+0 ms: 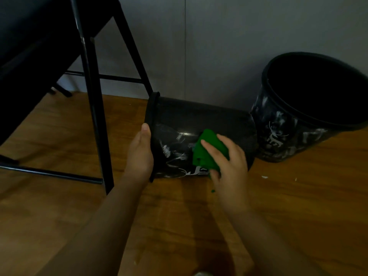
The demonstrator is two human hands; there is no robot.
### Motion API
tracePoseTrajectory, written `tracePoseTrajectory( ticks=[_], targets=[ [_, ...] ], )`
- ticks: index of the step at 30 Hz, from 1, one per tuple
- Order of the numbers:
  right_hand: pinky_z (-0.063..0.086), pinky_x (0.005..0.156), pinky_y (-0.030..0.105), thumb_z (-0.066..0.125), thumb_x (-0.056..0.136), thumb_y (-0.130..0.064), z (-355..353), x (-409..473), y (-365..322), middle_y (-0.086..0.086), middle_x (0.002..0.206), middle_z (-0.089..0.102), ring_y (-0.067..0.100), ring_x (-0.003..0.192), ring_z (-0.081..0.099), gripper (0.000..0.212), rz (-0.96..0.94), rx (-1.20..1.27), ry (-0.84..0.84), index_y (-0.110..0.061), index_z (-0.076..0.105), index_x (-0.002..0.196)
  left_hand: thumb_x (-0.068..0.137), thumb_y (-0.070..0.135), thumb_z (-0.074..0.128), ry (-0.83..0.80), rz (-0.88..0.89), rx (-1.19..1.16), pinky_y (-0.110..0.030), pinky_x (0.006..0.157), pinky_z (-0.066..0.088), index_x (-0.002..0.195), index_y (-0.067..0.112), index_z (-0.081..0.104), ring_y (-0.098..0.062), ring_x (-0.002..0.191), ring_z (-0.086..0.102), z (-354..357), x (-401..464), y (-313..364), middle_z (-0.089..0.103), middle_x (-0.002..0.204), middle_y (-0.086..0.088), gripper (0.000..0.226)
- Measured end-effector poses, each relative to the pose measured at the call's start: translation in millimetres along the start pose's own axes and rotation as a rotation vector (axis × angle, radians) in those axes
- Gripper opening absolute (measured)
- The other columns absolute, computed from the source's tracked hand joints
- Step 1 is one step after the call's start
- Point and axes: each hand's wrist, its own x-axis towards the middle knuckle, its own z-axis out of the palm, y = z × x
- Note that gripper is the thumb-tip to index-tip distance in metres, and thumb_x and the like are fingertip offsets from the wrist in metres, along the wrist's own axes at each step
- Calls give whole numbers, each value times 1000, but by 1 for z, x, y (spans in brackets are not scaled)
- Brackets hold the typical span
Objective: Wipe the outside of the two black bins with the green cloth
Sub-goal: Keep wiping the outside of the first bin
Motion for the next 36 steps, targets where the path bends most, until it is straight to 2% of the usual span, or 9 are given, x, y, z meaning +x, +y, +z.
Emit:
tracePoseTrajectory(
  ticks=[5, 7, 11, 18, 22, 25, 30, 32, 36],
  targets=[
    [35, 113, 43, 68, 78, 5, -12, 3, 8, -3, 149, 33, 17, 139, 27, 75, 227, 54, 161, -33, 47, 139, 103, 51, 31, -14, -3, -12, -29, 76, 50, 98, 35, 63, -6, 93, 64, 0, 3, -1, 69, 99, 9, 36],
    [34, 113, 46, 69, 76, 4, -6, -2, 0, -4, 150, 30, 18, 140, 26, 76, 194, 32, 117, -34, 47, 139, 104, 50, 31, -12, 1, -16, -28, 74, 49, 97, 36, 62, -7, 94, 64, -1, 2, -3, 68, 99, 9, 35],
    [35, 110, 53, 72, 73, 1, 8, 0, -15, -2, 149, 33, 21, 140, 26, 77, -37, 1, -43, -34, 49, 138, 104, 49, 30, -10, 8, -21, -25, 71, 49, 94, 35, 62, -5, 90, 64, -1, 2, -3, 68, 95, 9, 36],
    [37, 111, 48, 66, 80, 1, 0, 11, -13, -1, 150, 32, 21, 140, 27, 70, 198, 23, 134, -31, 48, 140, 104, 50, 29, -35, 14, -17, -22, 71, 49, 103, 34, 62, -4, 95, 64, -1, 5, -2, 68, 102, 9, 37],
    [29, 114, 47, 59, 77, -11, 11, 5, -34, -3, 151, 31, 23, 141, 24, 68, -18, -50, -66, -36, 45, 140, 104, 48, 31, -12, 23, -17, -21, 74, 51, 101, 32, 63, -5, 93, 67, -2, 6, -6, 70, 100, 8, 36],
    [25, 112, 41, 63, 77, -6, 10, 12, -32, 0, 147, 38, 22, 138, 28, 68, -156, -103, -106, -34, 50, 137, 103, 51, 33, -22, 1, -28, -30, 84, 54, 106, 31, 65, -14, 102, 68, -3, 7, -6, 72, 106, 4, 38],
    [36, 112, 48, 65, 80, -3, 0, 20, -20, -2, 149, 33, 21, 140, 27, 70, 184, -20, 97, -32, 47, 140, 103, 53, 30, -79, -4, -37, -27, 78, 49, 125, 27, 58, -13, 106, 62, -5, 6, -4, 66, 116, 2, 45],
    [34, 112, 49, 64, 79, -5, 5, 16, -31, -2, 150, 32, 23, 141, 25, 70, 130, -52, 54, -33, 47, 140, 103, 53, 30, -86, 2, -34, -27, 77, 51, 127, 26, 58, -14, 106, 64, -5, 8, -5, 67, 116, 2, 46],
    [28, 113, 43, 69, 75, -4, 9, 13, -35, -1, 147, 38, 21, 137, 27, 71, -154, -116, -119, -34, 50, 137, 104, 50, 30, -95, 22, -38, -21, 76, 58, 129, 19, 60, -12, 103, 70, -7, 11, -10, 71, 116, 0, 50]
  ],
)
